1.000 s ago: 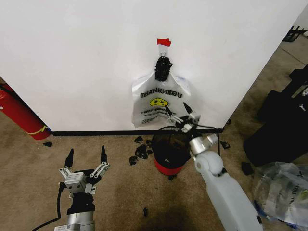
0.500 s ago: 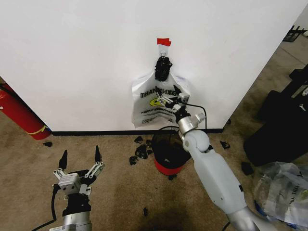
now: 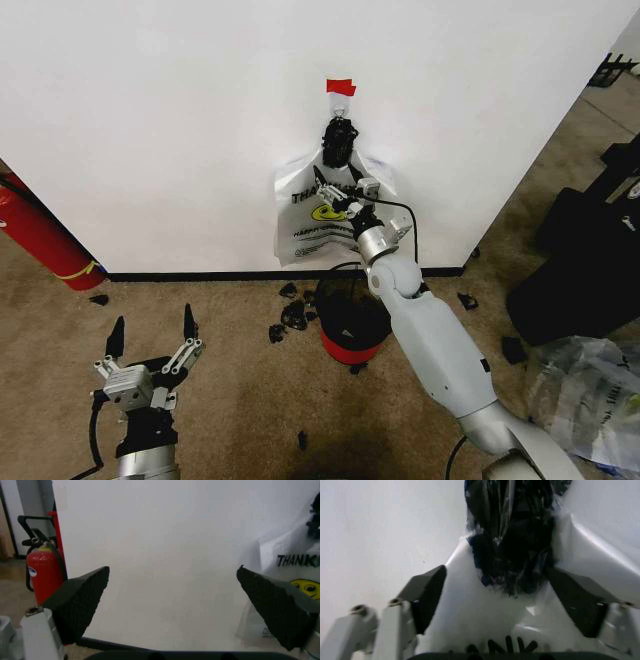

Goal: Pick up the garbage bag from the wall and place it over the trash bin.

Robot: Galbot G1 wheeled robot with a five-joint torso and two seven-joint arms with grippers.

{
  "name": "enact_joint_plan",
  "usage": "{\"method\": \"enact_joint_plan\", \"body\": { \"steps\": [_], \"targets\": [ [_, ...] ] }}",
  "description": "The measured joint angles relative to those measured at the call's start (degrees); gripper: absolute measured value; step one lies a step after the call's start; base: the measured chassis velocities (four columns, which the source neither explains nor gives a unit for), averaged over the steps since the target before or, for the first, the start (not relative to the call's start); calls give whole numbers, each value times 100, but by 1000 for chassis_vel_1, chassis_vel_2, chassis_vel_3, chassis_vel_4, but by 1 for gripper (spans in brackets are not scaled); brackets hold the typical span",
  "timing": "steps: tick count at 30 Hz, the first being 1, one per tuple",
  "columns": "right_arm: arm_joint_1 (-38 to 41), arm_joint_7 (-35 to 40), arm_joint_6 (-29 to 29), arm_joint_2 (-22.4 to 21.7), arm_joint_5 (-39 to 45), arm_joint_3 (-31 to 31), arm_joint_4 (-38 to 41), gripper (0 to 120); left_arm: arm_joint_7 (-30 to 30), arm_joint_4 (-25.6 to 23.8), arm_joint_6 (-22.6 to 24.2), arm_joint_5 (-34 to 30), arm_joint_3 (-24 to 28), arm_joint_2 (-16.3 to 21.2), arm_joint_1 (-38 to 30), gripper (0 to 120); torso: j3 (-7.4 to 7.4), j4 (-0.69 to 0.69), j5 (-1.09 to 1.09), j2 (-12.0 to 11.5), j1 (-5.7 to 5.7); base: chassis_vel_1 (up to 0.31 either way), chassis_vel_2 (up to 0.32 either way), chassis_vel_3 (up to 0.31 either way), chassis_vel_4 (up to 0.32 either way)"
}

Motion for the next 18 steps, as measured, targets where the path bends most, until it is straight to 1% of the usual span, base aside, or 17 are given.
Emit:
{"method": "enact_joint_plan", "body": {
  "steps": [4,5,9,10,11,18],
  "targets": [
    [51,62,-39,-16,13,-17,12,56,-1,-15,-22,-16,-15,-18,24,100,0,0,0,0,0,0,0,0,0],
    [51,62,-39,-16,13,-17,12,56,-1,-15,-22,-16,-15,-18,24,100,0,0,0,0,0,0,0,0,0],
    [59,151,-78,2,16,-10,12,38,-1,-26,-38,-26,-28,-9,58,100,0,1,0,0,0,0,0,0,0],
    [57,163,-82,1,16,-7,13,35,-1,-27,-39,-29,-35,-5,58,100,0,0,0,0,0,0,0,0,0],
    [57,163,-82,1,16,-7,13,35,-1,-27,-39,-29,-35,-5,58,100,0,0,0,0,0,0,0,0,0],
    [28,217,-104,-39,44,41,85,4,-1,-66,-39,-14,-1,-30,59,100,0,0,0,0,0,0,0,0,0]
  ]
}}
